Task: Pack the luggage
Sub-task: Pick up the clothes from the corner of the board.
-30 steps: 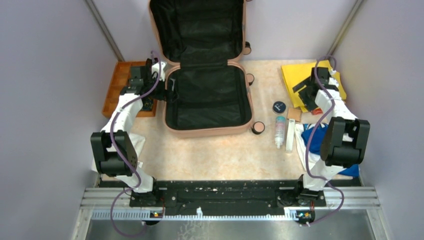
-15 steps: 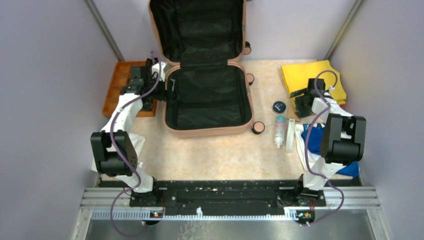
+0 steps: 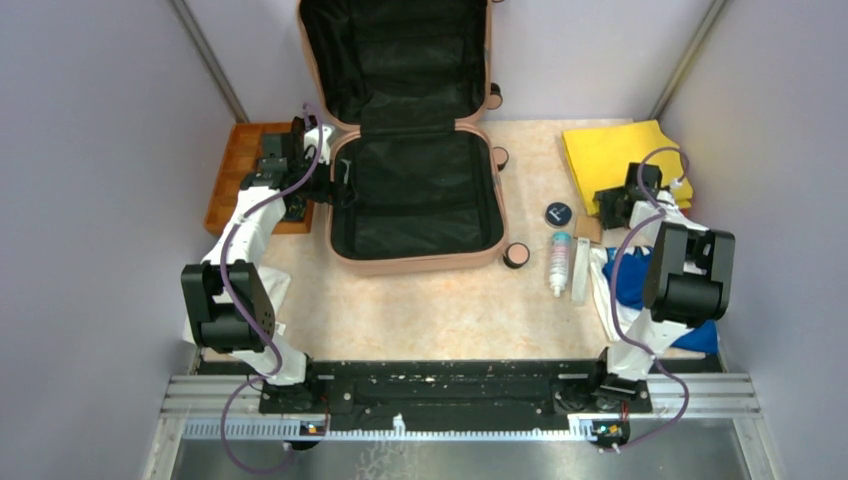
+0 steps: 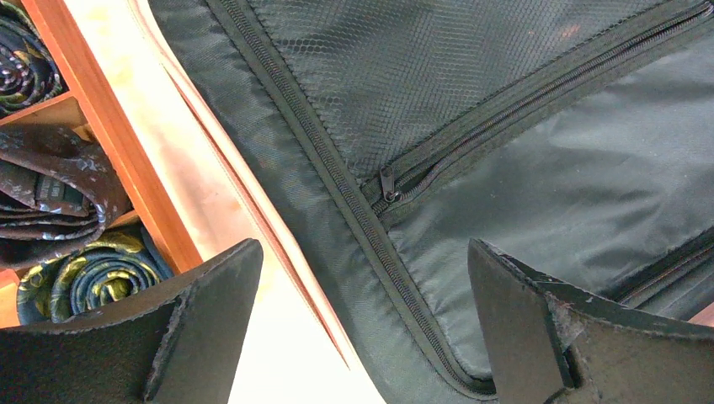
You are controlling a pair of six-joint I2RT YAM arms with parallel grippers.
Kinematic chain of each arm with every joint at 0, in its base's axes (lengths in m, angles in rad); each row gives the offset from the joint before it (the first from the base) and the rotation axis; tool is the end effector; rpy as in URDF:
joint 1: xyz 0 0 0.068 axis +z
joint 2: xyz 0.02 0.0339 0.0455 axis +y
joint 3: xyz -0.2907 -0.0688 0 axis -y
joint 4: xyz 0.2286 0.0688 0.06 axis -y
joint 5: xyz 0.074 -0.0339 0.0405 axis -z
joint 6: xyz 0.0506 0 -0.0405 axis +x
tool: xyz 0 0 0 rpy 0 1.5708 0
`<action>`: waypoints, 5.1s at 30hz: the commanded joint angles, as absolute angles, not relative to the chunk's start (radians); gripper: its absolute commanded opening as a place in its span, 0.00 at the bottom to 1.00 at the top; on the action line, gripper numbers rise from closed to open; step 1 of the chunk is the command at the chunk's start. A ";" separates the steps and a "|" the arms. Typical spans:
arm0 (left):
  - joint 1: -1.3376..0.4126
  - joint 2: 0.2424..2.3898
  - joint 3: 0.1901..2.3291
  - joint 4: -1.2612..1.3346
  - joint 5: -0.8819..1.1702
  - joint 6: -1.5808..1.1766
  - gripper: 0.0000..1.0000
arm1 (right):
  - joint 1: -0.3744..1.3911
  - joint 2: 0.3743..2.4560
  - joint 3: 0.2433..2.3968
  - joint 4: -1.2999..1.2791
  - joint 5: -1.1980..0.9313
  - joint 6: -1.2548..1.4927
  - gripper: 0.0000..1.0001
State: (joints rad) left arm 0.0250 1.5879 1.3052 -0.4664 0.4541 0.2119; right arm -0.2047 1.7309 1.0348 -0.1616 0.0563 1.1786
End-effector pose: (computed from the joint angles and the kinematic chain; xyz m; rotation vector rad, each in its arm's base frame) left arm 0.3492 -0.0135 0.3166 0.4351 2.2175 -0.4001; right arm 0.3536 -0.0763 0.2058 1.5897 1.8792 0.3677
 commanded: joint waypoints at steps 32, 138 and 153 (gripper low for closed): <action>0.027 1.581 1.358 -0.481 0.451 0.225 0.98 | -0.185 1.686 1.224 -0.135 -0.123 1.084 0.00; 0.014 1.610 1.438 -0.548 0.469 0.267 0.98 | -0.488 1.904 1.698 -0.506 0.221 0.766 0.00; 0.008 1.624 1.494 -0.586 0.462 0.256 0.98 | -0.467 2.096 1.895 -0.577 0.318 0.668 0.27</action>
State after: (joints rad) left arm 0.0170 1.6150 1.4380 -0.5709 0.4557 0.2619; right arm -0.4549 2.0357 1.7718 -0.5438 0.2832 0.6823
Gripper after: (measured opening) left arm 0.983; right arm 0.113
